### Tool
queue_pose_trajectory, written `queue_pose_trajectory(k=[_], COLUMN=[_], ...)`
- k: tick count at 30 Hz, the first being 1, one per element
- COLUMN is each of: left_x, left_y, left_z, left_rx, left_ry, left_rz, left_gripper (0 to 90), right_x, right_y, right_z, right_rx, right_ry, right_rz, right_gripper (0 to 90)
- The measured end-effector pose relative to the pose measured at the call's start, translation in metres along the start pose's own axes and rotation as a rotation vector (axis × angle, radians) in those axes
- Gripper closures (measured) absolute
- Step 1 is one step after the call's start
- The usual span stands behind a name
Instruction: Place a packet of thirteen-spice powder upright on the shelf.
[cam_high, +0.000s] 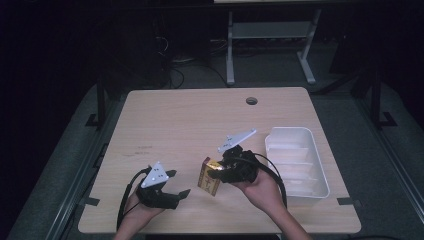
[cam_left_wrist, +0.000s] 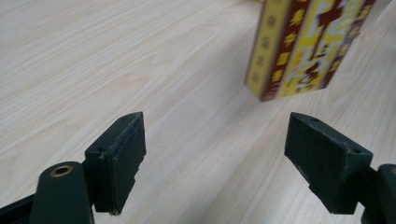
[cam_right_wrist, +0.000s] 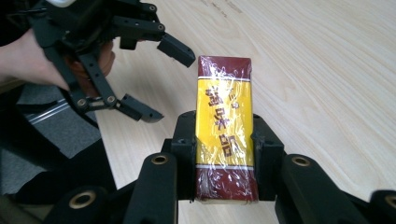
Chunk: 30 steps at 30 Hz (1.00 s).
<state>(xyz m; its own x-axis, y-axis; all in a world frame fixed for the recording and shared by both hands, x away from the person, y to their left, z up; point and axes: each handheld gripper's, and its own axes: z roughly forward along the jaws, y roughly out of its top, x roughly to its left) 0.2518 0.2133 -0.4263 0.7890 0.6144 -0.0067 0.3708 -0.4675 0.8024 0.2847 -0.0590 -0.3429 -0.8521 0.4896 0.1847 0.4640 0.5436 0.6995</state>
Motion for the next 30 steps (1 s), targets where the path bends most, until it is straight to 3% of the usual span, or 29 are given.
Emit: queue_pose_trajectory(k=[17, 26, 30], left_x=[0.011, 0.016, 0.019], left_y=[-0.005, -0.007, -0.009], left_z=[-0.002, -0.004, -0.004], left_rx=[0.023, 0.018, 0.017], left_ry=[0.014, 0.018, 0.025], left_rz=[-0.027, -0.043, -0.048], left_gripper=[19.2, 18.4, 18.3], right_x=[-0.009, -0.017, -0.021], right_y=[0.005, 0.001, -0.001], right_z=[-0.029, -0.044, -0.055], right_rx=[0.045, 0.063, 0.067], right_ry=[0.031, 0.025, 0.023], right_rz=[-0.085, -0.097, -0.135], right_gripper=[68.3, 68.3, 68.2])
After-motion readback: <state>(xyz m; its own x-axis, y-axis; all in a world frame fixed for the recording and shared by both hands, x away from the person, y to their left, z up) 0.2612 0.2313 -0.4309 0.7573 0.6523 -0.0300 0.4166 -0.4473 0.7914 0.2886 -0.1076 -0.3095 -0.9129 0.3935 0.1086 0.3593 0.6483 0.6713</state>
